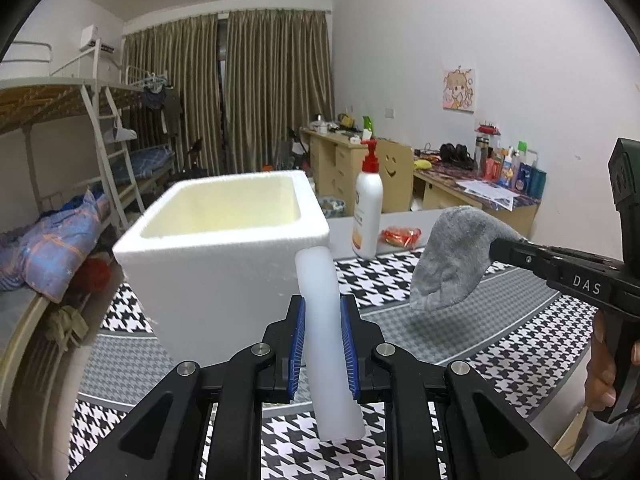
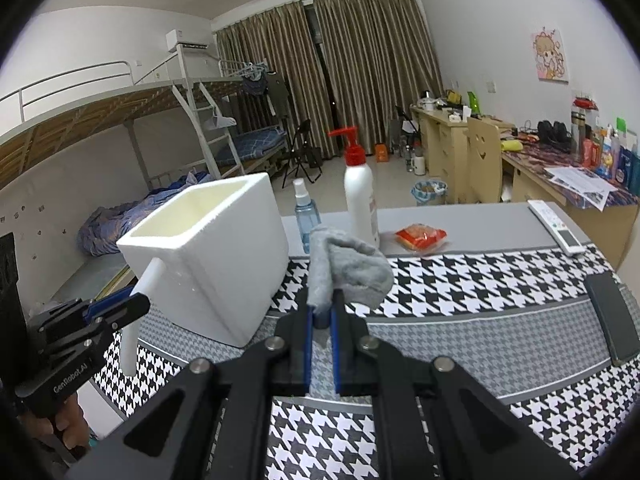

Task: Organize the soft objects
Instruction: 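Lift the foam stick toward the foam box with the left tool while the right tool lifts the sock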

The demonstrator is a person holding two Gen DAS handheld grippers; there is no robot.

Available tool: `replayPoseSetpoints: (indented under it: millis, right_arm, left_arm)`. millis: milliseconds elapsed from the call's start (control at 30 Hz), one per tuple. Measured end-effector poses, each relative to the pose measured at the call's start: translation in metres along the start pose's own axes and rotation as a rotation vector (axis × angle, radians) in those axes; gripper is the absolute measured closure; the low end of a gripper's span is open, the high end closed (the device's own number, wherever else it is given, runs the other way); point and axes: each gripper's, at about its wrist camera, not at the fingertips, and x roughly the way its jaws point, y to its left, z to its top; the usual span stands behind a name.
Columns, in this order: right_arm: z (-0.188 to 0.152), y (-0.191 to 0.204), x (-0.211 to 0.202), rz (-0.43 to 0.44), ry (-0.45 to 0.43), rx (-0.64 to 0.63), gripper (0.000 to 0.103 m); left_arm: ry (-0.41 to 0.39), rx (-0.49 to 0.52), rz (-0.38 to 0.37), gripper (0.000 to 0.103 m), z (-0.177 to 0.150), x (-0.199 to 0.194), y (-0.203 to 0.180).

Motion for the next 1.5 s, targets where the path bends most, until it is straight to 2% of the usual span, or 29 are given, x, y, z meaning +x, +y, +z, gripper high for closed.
replayPoseSetpoints:
  millis: [1233, 1500]
  right_arm:
    - [0.052, 0.041, -0.003, 0.062, -0.108, -0.09, 0.093]
    - [0.059, 0.053, -0.001, 0.075, -0.125, -0.116, 0.093]
  left_arm:
    - [-0.124, -0.026, 0.135, 0.084, 0.047, -0.014, 0.035]
    - [-0.129, -0.025, 0.163, 0.084, 0.051, -0.015, 0.044]
